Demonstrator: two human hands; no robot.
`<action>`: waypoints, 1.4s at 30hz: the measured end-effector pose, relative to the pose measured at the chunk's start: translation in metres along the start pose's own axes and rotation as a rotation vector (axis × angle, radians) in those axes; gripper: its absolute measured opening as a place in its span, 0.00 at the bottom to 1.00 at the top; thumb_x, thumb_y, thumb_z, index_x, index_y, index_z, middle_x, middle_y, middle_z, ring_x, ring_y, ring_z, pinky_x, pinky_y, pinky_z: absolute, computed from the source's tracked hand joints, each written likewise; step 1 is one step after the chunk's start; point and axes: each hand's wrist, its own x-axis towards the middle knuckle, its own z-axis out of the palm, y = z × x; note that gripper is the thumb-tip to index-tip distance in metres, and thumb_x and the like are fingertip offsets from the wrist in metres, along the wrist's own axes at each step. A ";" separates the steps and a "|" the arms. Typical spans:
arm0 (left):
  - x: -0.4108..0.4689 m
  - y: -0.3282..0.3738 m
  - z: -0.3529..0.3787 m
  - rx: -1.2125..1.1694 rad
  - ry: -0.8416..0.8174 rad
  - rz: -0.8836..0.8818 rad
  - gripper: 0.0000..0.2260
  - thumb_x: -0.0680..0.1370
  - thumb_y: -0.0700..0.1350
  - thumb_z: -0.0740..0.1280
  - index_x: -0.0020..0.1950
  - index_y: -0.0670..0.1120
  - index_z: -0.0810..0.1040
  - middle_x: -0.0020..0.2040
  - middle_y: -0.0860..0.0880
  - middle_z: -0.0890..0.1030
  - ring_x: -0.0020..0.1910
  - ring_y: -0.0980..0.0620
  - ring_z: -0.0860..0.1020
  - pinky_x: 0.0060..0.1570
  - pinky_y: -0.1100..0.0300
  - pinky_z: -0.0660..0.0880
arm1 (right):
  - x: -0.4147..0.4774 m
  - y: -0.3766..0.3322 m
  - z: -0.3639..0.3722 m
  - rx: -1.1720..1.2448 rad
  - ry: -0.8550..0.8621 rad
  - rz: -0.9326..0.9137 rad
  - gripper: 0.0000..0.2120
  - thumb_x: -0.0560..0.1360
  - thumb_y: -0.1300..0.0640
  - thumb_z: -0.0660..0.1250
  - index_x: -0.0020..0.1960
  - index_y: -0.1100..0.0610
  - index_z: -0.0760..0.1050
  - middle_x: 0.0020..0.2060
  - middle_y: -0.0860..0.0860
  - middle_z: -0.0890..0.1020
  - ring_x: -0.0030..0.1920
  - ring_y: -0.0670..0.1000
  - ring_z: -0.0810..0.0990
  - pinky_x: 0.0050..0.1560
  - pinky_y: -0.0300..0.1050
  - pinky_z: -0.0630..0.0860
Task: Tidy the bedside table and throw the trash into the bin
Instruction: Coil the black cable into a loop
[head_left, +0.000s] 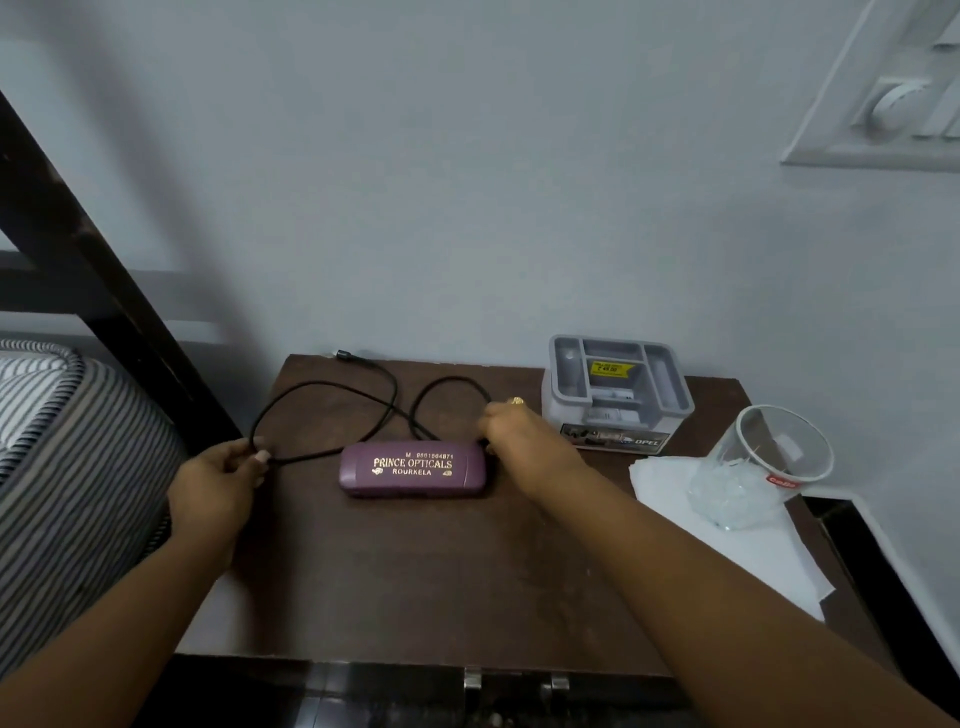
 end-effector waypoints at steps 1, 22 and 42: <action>0.001 0.000 0.000 -0.031 -0.019 -0.019 0.12 0.77 0.37 0.64 0.61 0.38 0.76 0.53 0.41 0.80 0.48 0.46 0.78 0.51 0.53 0.75 | 0.001 -0.001 -0.001 -0.052 0.000 -0.028 0.12 0.73 0.71 0.60 0.54 0.64 0.75 0.52 0.58 0.75 0.54 0.58 0.72 0.52 0.52 0.75; -0.151 0.137 -0.057 -0.819 -0.167 0.292 0.08 0.75 0.44 0.65 0.52 0.44 0.79 0.42 0.50 0.83 0.42 0.59 0.83 0.47 0.66 0.79 | -0.126 -0.070 -0.157 0.658 0.790 0.061 0.04 0.74 0.59 0.67 0.48 0.53 0.78 0.44 0.44 0.79 0.47 0.42 0.77 0.47 0.29 0.70; -0.333 0.108 -0.056 -0.094 -0.228 0.757 0.16 0.63 0.61 0.64 0.50 0.68 0.79 0.50 0.64 0.79 0.48 0.70 0.77 0.42 0.76 0.73 | -0.294 -0.124 -0.179 1.705 0.609 0.472 0.14 0.51 0.50 0.81 0.34 0.52 0.84 0.29 0.57 0.84 0.25 0.49 0.80 0.25 0.38 0.76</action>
